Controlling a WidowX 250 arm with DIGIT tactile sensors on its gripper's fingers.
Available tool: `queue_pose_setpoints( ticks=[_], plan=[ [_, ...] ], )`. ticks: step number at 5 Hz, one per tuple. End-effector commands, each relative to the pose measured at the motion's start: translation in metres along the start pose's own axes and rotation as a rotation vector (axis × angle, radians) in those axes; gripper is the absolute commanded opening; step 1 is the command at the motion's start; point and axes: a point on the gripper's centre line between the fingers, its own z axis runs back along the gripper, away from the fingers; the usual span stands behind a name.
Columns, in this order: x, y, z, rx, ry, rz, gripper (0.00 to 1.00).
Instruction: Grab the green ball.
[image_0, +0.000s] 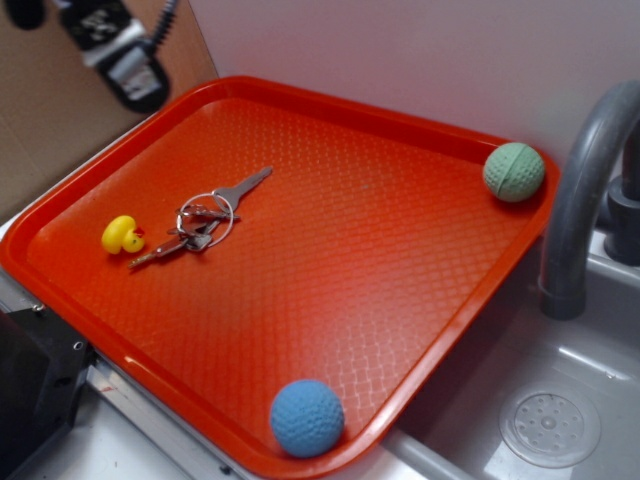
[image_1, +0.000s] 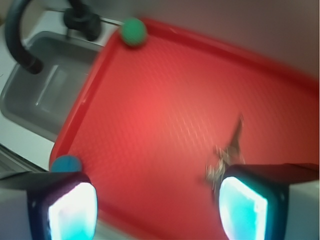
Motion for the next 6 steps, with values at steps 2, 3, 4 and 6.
queue_pose_setpoints(
  ticks=[2,3,4,6],
  plan=[
    [0.025,-0.003,0.015,-0.018,-0.153,-0.191,1.0],
    [0.025,-0.003,0.015,-0.018,-0.153,-0.191,1.0],
    [0.061,-0.01,-0.038,-0.015,-0.152,-0.21,1.0],
    [0.113,-0.025,-0.109,0.008,-0.148,-0.166,1.0]
  ],
)
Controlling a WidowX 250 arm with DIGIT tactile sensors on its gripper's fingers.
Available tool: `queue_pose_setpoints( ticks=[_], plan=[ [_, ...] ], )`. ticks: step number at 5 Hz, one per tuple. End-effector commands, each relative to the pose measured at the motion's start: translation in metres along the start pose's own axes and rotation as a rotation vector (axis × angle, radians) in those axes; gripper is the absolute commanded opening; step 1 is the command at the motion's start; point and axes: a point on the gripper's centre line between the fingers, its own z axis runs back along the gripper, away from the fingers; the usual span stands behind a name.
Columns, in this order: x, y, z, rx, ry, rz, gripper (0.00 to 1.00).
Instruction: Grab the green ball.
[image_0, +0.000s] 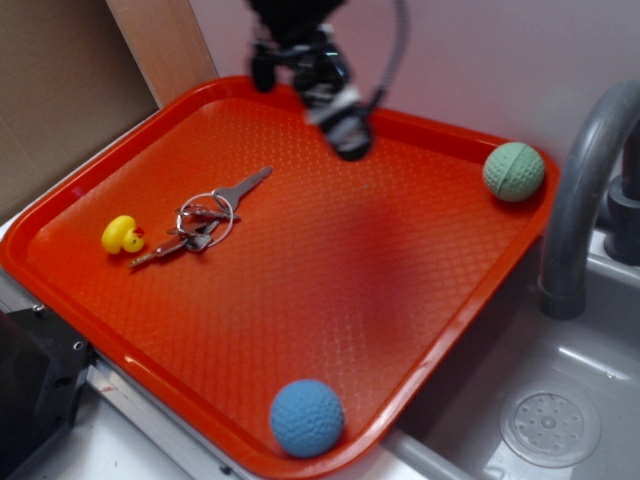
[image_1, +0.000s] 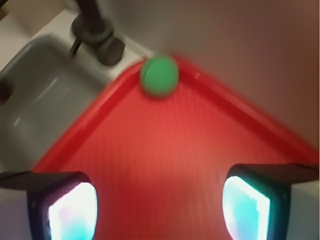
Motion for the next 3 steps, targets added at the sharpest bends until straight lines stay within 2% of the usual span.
queue_pose_setpoints(
  ticks=[1,2,3],
  plan=[
    [0.044,-0.005,-0.053,0.047,-0.037,0.066,1.0],
    [0.057,-0.004,-0.075,0.021,-0.056,0.11,1.0],
    [0.07,-0.011,-0.075,-0.042,-0.139,0.076,1.0]
  ],
)
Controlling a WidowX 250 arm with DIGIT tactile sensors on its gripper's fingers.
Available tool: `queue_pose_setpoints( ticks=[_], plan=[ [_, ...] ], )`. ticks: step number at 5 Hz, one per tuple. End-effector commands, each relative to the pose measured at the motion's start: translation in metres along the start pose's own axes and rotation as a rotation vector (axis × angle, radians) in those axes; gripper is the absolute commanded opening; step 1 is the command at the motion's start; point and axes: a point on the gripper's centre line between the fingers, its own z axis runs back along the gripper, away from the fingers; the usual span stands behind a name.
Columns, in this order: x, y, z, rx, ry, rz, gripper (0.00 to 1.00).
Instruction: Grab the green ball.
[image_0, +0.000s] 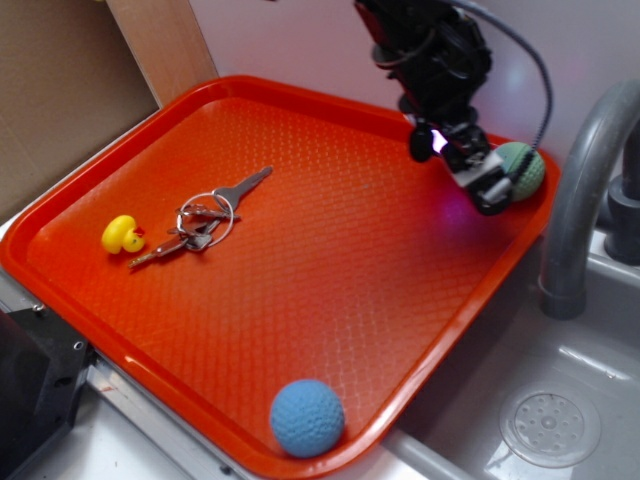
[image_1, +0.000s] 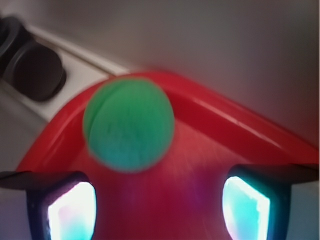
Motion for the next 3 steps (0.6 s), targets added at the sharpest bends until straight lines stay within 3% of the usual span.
queue_pose_setpoints(
  ticks=[1,2,3],
  plan=[
    [0.037,-0.032,0.008,-0.062,-0.128,-0.035,0.0],
    [0.031,-0.036,-0.004,-0.042,-0.094,-0.046,0.0],
    [0.021,-0.03,-0.003,0.061,0.024,-0.028,0.0]
  ],
)
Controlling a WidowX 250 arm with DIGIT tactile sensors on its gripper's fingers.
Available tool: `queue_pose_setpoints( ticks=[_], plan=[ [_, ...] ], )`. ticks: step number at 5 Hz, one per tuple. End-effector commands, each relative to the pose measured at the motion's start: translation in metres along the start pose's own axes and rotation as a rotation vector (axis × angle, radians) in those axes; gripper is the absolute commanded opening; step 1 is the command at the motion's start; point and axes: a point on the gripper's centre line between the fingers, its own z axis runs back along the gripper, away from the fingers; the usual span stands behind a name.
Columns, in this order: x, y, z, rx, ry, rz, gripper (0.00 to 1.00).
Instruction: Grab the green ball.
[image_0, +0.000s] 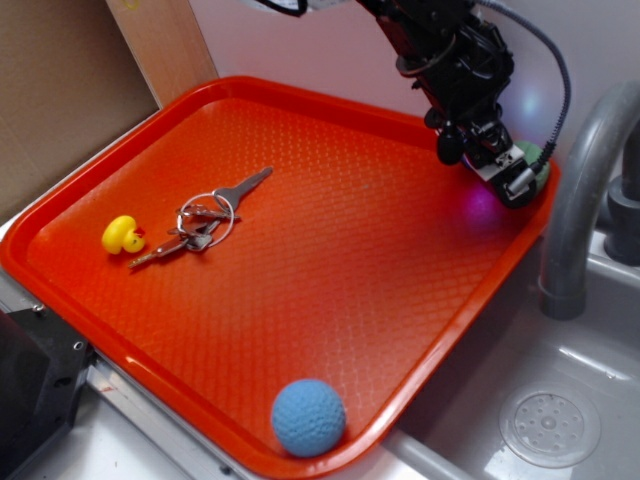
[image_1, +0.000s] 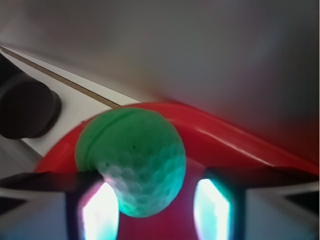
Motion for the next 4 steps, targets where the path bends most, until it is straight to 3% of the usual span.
queue_pose_setpoints(
  ticks=[1,3,4],
  plan=[
    [-0.027,-0.003,0.07,0.079,0.178,-0.004,0.0],
    [-0.075,0.014,0.197,-0.007,0.311,0.174,0.0],
    [-0.106,0.011,0.234,0.09,0.2,0.296,0.0]
  ],
)
